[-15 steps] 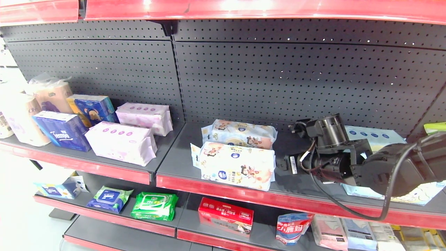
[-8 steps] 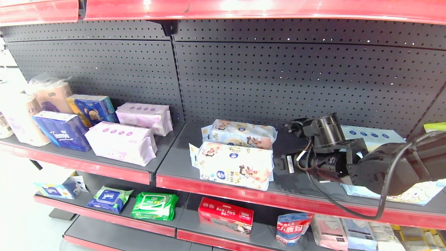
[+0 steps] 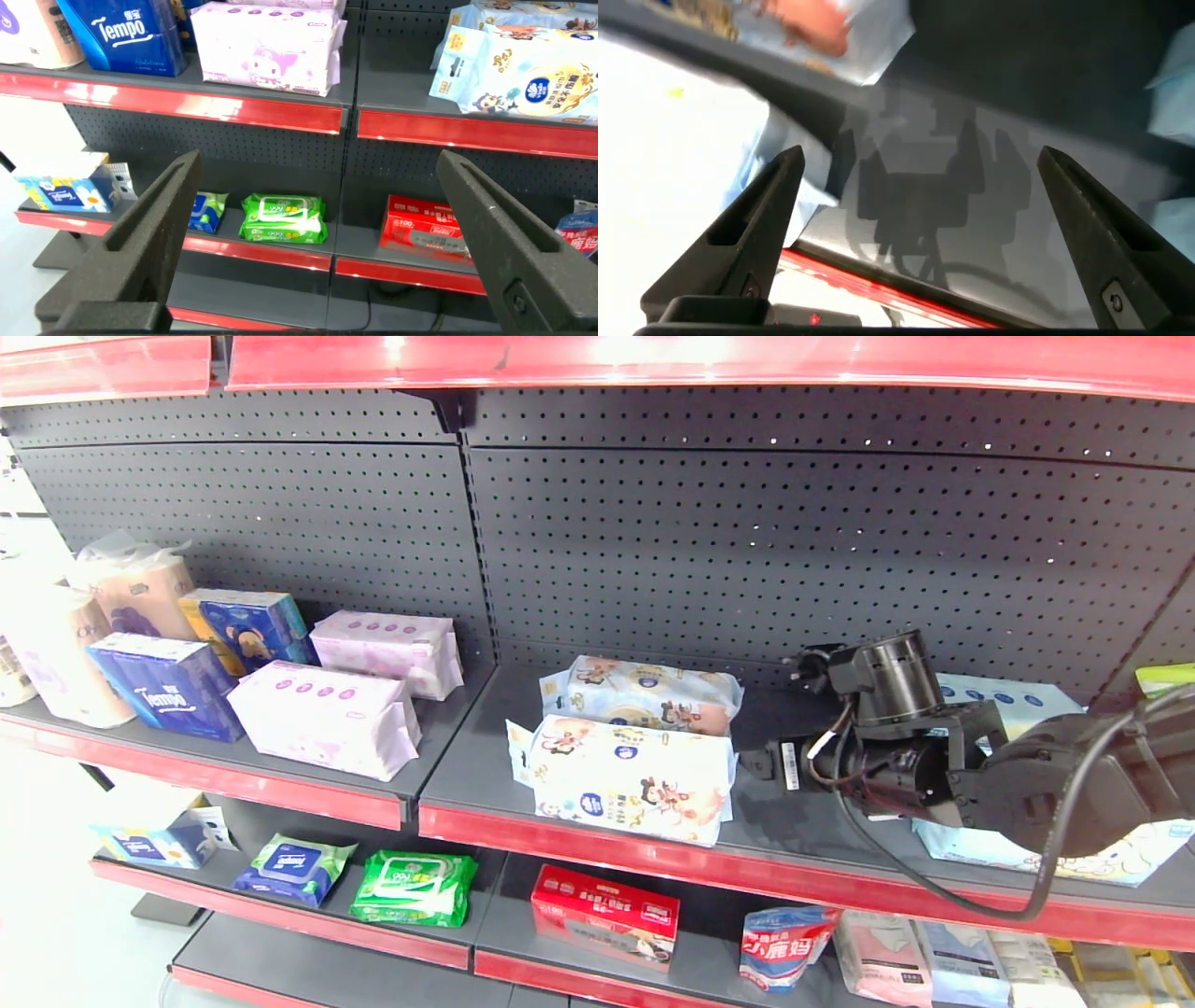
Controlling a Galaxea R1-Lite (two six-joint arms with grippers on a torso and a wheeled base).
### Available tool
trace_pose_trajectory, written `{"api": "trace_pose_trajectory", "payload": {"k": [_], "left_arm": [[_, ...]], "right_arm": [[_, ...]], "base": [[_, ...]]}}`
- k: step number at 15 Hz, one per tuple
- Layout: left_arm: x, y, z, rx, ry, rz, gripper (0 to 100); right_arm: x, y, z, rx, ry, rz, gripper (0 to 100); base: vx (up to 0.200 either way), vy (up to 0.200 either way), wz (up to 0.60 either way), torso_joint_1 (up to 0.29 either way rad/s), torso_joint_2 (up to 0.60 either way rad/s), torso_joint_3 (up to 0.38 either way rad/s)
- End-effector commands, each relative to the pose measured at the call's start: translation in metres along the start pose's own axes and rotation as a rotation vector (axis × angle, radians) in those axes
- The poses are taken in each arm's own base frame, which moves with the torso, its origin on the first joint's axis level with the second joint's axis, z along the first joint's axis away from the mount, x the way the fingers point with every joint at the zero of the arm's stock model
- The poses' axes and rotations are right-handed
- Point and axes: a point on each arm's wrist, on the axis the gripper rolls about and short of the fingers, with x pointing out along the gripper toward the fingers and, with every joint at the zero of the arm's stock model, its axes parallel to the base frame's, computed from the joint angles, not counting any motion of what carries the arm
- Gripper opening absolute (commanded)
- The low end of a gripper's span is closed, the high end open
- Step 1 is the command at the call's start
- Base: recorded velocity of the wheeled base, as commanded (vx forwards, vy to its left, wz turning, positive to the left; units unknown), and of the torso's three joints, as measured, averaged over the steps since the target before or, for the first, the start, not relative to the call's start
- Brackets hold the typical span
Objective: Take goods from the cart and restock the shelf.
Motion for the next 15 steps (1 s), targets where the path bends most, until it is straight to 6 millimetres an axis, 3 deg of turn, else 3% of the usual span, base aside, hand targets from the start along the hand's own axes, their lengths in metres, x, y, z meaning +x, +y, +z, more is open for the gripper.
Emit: {"api": "trace_pose_trajectory", "payload": {"k": [1, 7, 13, 15], "left_arm": [[0.000, 0.000, 0.000, 0.000, 0.001, 0.000, 100], [0.000, 0.000, 0.000, 0.000, 0.001, 0.000, 100], [0.000, 0.000, 0.000, 0.000, 0.001, 0.000, 100], [0.000, 0.000, 0.000, 0.000, 0.001, 0.000, 100]], "right_arm": [[-0.013, -0.013, 0.004, 0.028, -0.026, -0.018, 100], [-0.055, -0.043, 0.004, 0.089, -0.097, -0.049, 100], [-0.116, -0.103, -0.017, 0.147, -0.179, -0.081, 100], [-0.133, -0.124, -0.022, 0.178, -0.219, -0.177, 100]], "base": [[0.000, 0.000, 0.00, 0.000, 0.00, 0.000], [0.000, 0.000, 0.00, 0.000, 0.00, 0.000], [0.000, 0.000, 0.00, 0.000, 0.00, 0.000], [0.000, 0.000, 0.00, 0.000, 0.00, 0.000]]}}
